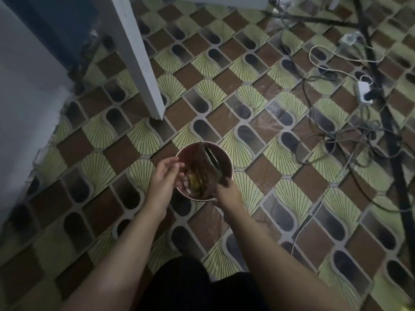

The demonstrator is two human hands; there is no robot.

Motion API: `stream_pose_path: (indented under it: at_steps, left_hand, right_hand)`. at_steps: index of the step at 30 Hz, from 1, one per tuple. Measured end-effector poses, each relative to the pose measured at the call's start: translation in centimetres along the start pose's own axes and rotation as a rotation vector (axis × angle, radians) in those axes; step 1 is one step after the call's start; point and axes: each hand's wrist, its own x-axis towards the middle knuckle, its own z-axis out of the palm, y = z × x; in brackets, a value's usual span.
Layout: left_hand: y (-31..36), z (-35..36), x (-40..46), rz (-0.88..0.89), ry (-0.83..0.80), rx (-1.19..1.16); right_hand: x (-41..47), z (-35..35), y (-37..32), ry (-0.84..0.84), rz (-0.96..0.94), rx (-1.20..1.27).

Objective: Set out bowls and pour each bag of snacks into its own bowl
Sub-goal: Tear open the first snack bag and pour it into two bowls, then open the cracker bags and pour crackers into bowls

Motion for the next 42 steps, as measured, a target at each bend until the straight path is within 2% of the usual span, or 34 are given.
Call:
stream_pose_path:
  at_steps: [3,9,15,20,26,32,36,42]
  left_hand:
    - [3.5,-0.6,-2.7,0.011,0.018,-0.005]
    - [18.3,-1.1,-12.5,0.209,-0.008,-0.061]
    - [33.8,-4.3,-23.8,0.476,0.114,-0.13]
    - [40.4,-9.9,-33.2,0.665,0.274,-0.152]
    - [40.8,-21.4,-44.1,0.776,0.569,-0.151]
    - [34.4,-34.4,-55.8,0.782,0.954,-0.252]
    - [29.5,-41.5,-62.3,0.734,1.13,-0.307]
    - [24.3,-50.5,-69.7,0.748,1.266,-0.33]
  right_hand:
    - [-4.3,-0.9,-3.7,0.048,-0.093,0.087]
    - [-20.6,-5.2,-18.9,0.069,-0.526,0.153]
    - [-37.7,-8.4,-31.2,-0.223,-0.808,0.311]
    - [-48.8,-7.0,-36.2,-0.406,-1.002,0.283]
    - [-60.0,1.2,-35.9,-0.743,-1.037,0.272]
    - [-71.9,12.9,-30.5,-1.117,-1.04,0.132]
    - [-78.9,20.0,-25.0,-1.227,-1.034,0.079]
    - [-87.7,29.8,-17.5,-1.307,-1.065,0.019]
